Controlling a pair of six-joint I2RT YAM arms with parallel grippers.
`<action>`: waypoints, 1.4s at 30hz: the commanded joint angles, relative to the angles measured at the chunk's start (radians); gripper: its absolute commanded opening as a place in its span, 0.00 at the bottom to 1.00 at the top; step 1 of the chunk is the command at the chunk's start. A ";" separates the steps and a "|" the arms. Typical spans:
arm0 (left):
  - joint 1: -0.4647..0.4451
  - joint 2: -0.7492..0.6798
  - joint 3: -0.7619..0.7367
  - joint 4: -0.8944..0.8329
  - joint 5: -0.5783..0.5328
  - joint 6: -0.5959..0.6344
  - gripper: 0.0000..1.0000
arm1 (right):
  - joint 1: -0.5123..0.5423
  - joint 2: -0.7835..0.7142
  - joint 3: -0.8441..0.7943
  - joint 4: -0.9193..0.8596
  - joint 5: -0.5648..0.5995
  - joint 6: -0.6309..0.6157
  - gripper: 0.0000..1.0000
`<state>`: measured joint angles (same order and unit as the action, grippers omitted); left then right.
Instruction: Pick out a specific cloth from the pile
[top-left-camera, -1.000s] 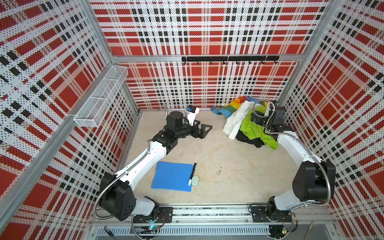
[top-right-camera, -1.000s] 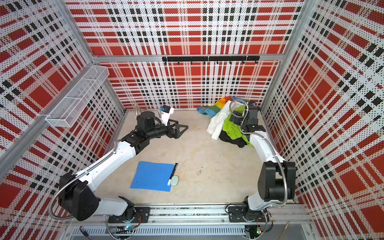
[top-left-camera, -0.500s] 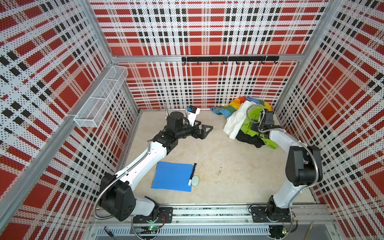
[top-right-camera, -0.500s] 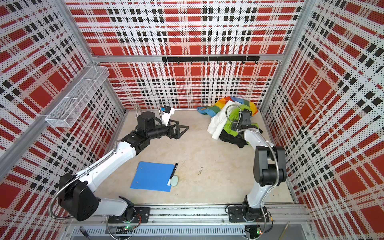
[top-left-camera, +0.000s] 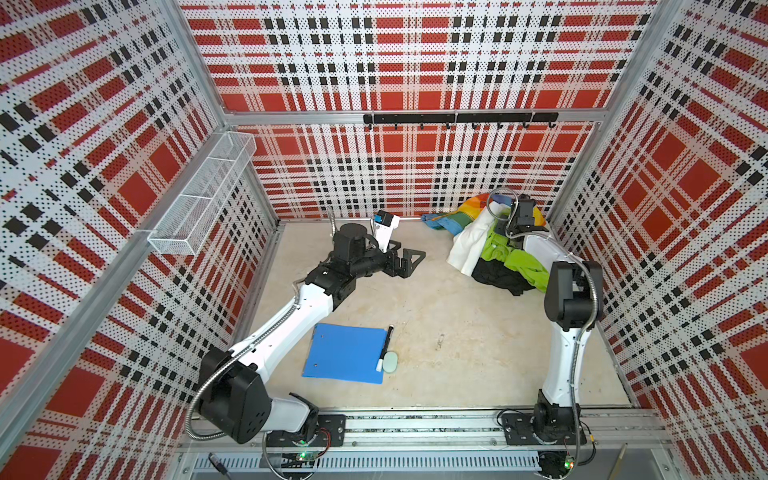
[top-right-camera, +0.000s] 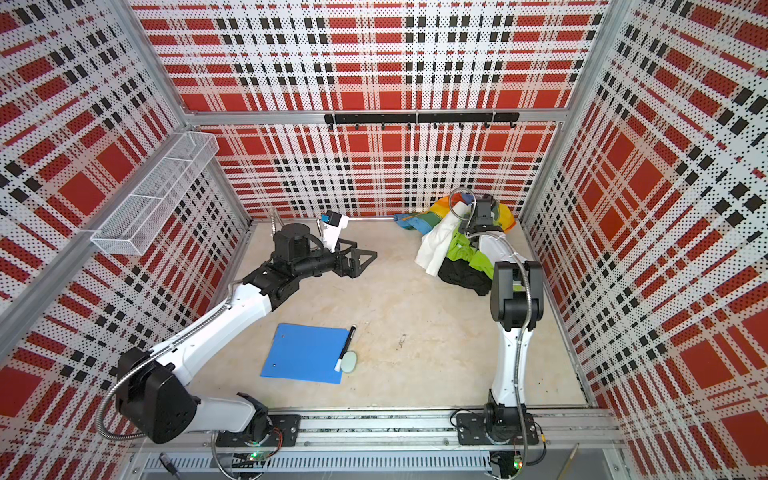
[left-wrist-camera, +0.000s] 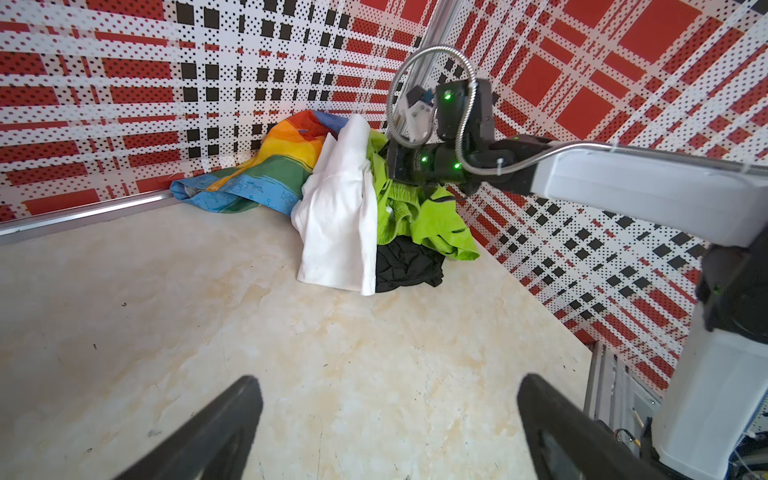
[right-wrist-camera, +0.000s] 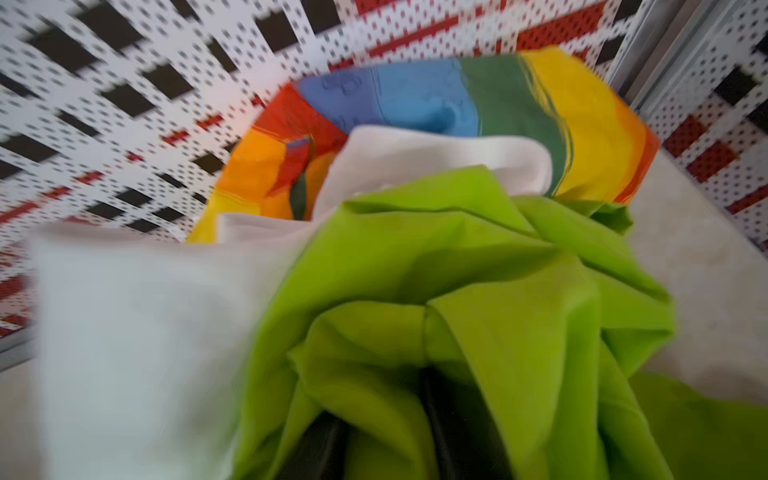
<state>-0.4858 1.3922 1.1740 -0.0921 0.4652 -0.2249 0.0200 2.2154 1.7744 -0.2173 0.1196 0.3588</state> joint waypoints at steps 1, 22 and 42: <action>-0.011 -0.016 0.004 0.008 -0.005 0.012 0.99 | -0.002 0.081 0.031 -0.039 -0.028 0.031 0.34; 0.003 -0.025 0.016 -0.020 0.077 0.052 0.99 | 0.014 -0.509 -0.477 0.080 -0.067 -0.042 0.69; -0.005 0.015 0.028 -0.015 0.111 0.033 0.99 | 0.097 -0.496 -0.765 0.211 -0.109 0.083 0.62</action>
<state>-0.4862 1.4101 1.1790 -0.1066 0.5892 -0.1963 0.1177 1.6562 0.9573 -0.0826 0.0010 0.4202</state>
